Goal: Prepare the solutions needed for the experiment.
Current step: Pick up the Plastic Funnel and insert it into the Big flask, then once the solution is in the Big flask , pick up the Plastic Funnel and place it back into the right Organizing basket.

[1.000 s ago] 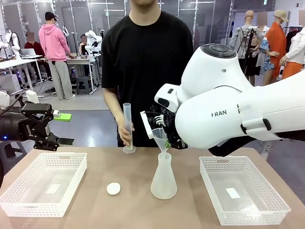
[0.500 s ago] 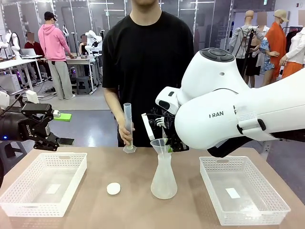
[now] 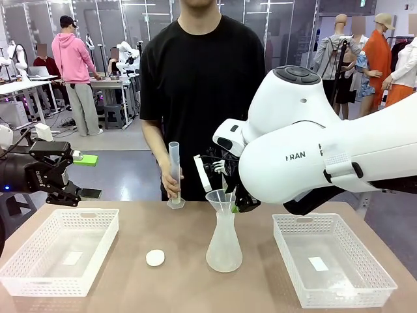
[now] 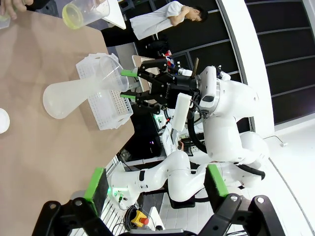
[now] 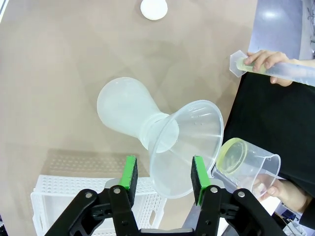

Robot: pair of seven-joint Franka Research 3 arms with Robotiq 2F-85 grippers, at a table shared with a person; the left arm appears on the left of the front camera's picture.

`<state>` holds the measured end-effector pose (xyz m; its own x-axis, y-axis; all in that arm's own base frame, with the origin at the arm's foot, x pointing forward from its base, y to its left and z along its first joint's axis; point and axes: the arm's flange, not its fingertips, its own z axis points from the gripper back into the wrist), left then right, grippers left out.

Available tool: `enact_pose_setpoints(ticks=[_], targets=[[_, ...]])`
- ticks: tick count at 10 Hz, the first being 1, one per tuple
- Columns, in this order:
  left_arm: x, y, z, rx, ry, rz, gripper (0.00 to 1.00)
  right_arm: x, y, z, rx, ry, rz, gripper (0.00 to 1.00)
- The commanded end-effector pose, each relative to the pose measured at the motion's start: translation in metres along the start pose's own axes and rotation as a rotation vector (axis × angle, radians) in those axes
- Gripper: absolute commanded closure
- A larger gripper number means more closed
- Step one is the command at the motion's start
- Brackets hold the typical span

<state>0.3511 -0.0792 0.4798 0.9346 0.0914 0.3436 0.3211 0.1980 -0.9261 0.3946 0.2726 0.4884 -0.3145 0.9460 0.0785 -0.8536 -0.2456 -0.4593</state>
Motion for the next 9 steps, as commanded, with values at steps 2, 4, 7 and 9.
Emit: enact_pose_setpoints(ticks=[2, 4, 7, 9], targets=[[0.0012, -0.0026, -0.0031, -0.024, -0.011, 0.012, 0.0, -0.0007, -0.0006, 0.0003, -0.004, -0.002, -0.001, 0.44], [0.0012, -0.0026, -0.0031, -0.024, -0.011, 0.012, 0.0, -0.0007, -0.0006, 0.0003, -0.004, -0.002, -0.001, 0.44], [0.0012, -0.0026, -0.0031, -0.024, -0.011, 0.012, 0.0, -0.0007, -0.0006, 0.0003, -0.004, -0.002, -0.001, 0.44], [0.0012, -0.0026, -0.0031, -0.024, -0.011, 0.012, 0.0, -0.0007, -0.0006, 0.0003, -0.004, -0.002, -0.001, 0.44]])
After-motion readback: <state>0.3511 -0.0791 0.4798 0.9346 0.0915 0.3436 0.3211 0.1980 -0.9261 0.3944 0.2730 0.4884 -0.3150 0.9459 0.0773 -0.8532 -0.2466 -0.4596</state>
